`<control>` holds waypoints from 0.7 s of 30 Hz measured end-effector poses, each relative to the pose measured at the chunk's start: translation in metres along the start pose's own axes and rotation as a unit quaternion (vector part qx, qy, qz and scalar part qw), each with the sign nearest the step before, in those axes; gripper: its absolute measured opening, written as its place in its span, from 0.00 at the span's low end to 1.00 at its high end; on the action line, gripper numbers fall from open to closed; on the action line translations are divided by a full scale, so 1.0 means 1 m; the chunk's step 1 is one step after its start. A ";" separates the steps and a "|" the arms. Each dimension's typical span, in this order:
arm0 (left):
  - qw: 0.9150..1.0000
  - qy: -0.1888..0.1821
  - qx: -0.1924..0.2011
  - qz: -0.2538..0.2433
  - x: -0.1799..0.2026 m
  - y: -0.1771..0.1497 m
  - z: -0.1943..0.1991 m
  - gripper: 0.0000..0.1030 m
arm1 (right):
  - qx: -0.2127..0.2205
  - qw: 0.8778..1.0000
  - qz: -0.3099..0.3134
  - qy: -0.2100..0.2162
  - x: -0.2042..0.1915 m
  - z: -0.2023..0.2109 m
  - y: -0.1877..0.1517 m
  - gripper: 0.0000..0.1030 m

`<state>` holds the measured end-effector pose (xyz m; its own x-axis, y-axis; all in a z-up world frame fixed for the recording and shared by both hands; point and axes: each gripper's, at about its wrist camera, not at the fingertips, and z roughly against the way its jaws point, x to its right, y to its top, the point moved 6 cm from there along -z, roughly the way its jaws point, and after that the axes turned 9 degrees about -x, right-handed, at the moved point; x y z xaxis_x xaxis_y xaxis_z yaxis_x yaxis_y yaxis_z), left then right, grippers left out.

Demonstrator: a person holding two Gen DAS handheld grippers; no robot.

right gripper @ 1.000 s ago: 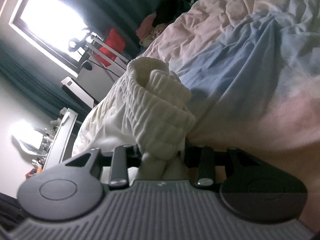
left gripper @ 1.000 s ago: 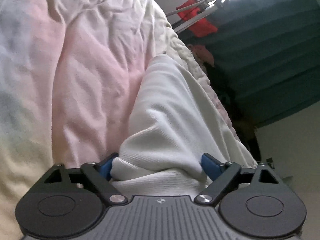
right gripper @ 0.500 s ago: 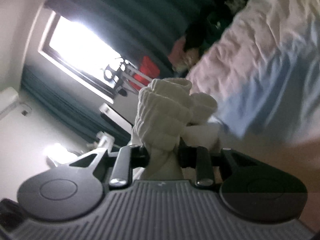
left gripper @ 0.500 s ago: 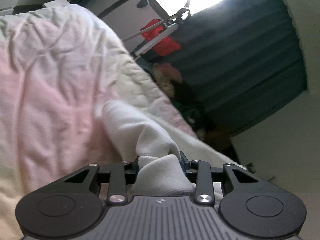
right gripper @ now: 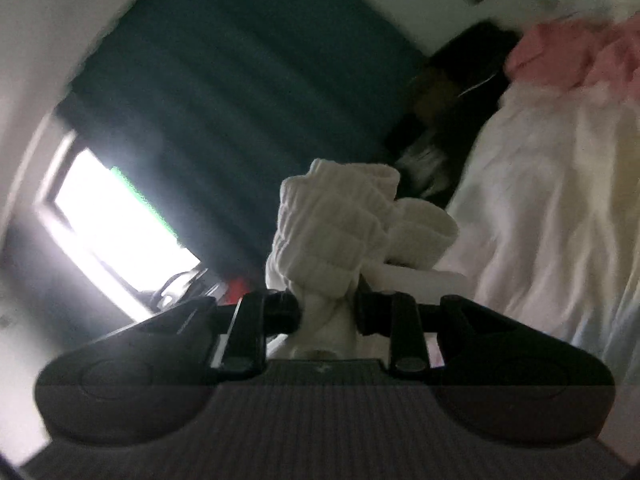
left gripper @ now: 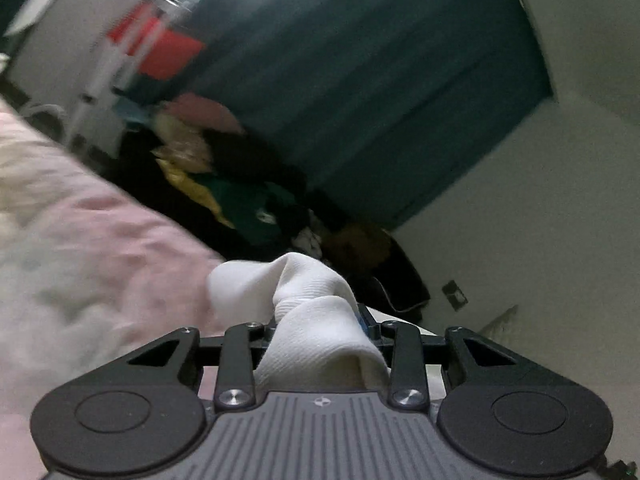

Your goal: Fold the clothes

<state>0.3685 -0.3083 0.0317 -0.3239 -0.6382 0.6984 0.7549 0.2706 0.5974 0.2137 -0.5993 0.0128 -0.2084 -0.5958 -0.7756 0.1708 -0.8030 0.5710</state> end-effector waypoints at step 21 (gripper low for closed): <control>0.969 0.092 -0.157 -0.166 -0.071 -0.133 -0.129 0.50 | -0.086 0.975 -0.139 -0.153 0.207 -0.022 -0.105 0.36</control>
<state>0.3644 -0.3917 -0.1482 -0.4934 -0.7778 0.3895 0.7726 -0.1861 0.6070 0.1743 -0.6383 -0.2137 -0.5426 -0.3537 -0.7619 0.2205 -0.9352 0.2771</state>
